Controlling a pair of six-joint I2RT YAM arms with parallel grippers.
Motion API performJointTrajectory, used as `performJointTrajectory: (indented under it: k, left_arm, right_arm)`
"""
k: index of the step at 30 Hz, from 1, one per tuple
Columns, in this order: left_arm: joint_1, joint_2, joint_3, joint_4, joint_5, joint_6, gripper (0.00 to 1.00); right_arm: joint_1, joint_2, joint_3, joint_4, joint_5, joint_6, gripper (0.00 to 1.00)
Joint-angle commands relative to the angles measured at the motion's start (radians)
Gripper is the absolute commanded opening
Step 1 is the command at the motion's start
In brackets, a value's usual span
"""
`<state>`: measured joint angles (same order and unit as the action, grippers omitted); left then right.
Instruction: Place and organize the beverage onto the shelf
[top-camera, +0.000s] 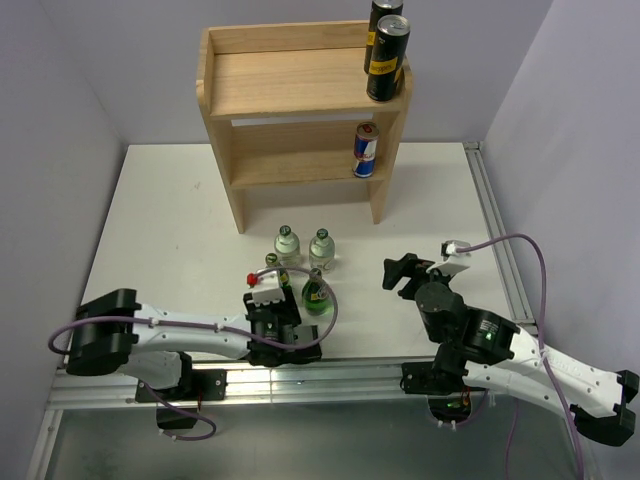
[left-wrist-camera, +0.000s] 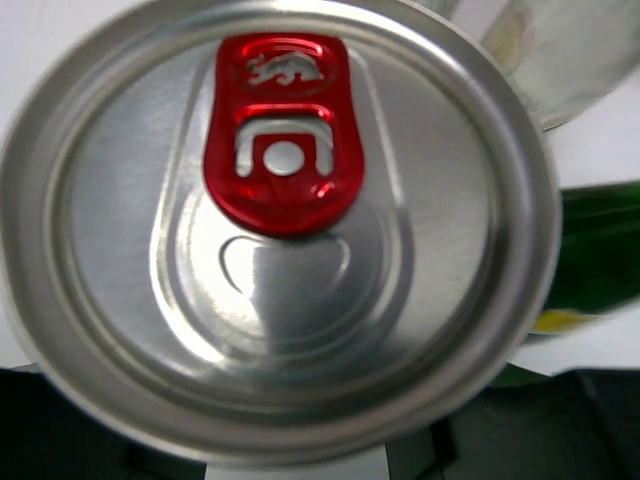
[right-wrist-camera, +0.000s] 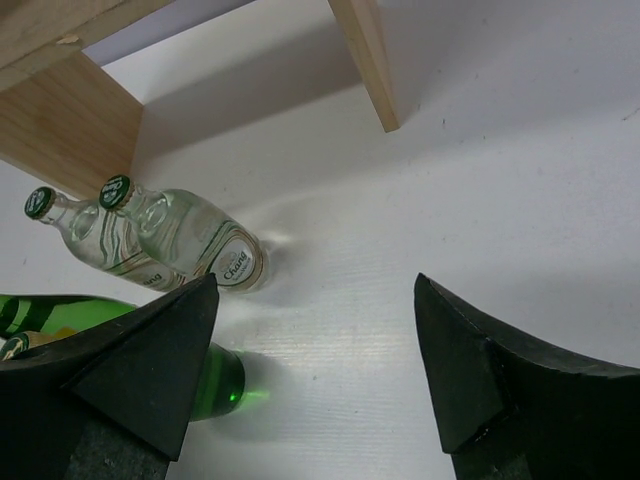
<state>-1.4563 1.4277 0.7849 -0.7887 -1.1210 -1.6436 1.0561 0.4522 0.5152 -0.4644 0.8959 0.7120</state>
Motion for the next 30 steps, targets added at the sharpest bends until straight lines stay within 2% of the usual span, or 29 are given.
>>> performJointTrajectory:
  k: [1, 5, 6, 7, 8, 9, 10, 11, 12, 13, 14, 16, 18, 23, 30]
  left_arm:
    - [-0.004, -0.093, 0.199, -0.271, -0.072, 0.004, 0.0]
    - [0.01, -0.147, 0.393, -0.322, -0.12, 0.198, 0.0]
    - [0.02, -0.157, 0.418, -0.222, -0.128, 0.284, 0.0]
    - [0.031, -0.17, 0.437, -0.127, -0.132, 0.48, 0.0]
    - [0.06, -0.203, 0.432, -0.018, -0.116, 0.601, 0.0]
    - [0.08, -0.222, 0.419, 0.238, -0.088, 0.722, 0.0]
    - [0.109, -0.243, 0.383, 0.356, -0.036, 0.942, 0.0]
    - [0.179, -0.278, 0.363, 0.455, 0.01, 1.023, 0.0]
    - [0.215, -0.292, 0.341, 0.637, 0.098, 1.083, 0.0]
    - [0.259, -0.3, 0.312, 0.692, 0.148, 1.169, 0.0]
    - [0.343, -0.29, 0.31, 0.735, 0.194, 1.191, 0.0]
    - [0.424, -0.242, 0.354, 0.772, 0.306, 1.222, 0.0]
    - [0.51, -0.132, 0.41, 0.779, 0.406, 1.251, 0.0]
    - [0.595, 0.112, 0.614, 0.833, 0.541, 1.332, 0.0]
    - [0.639, 0.241, 0.758, 0.858, 0.602, 1.36, 0.0]
  right_arm:
    - [0.004, -0.02, -0.007, 0.024, 0.024, -0.009, 0.86]
    - [0.004, -0.017, -0.009, 0.036, 0.025, -0.017, 0.86]
    - [0.004, -0.015, -0.012, 0.04, 0.023, -0.019, 0.86]
    - [0.004, -0.015, -0.014, 0.046, 0.021, -0.019, 0.86]
    - [0.005, -0.012, -0.015, 0.052, 0.017, -0.022, 0.86]
    - [0.004, -0.01, -0.014, 0.062, 0.014, -0.028, 0.86]
    - [0.004, -0.003, -0.014, 0.067, 0.011, -0.031, 0.86]
    - [0.004, 0.002, -0.011, 0.07, 0.008, -0.034, 0.86]
    - [0.004, 0.005, -0.006, 0.069, 0.009, -0.039, 0.86]
    - [0.004, 0.012, -0.003, 0.067, 0.008, -0.039, 0.86]
    - [0.004, 0.011, 0.0, 0.063, 0.012, -0.04, 0.86]
    - [0.005, 0.008, 0.0, 0.059, 0.015, -0.042, 0.86]
    - [0.004, 0.002, -0.004, 0.063, 0.017, -0.045, 0.86]
    - [0.004, -0.007, 0.0, 0.043, 0.032, -0.042, 0.86]
    - [0.004, -0.044, -0.001, 0.029, 0.048, -0.049, 0.86]
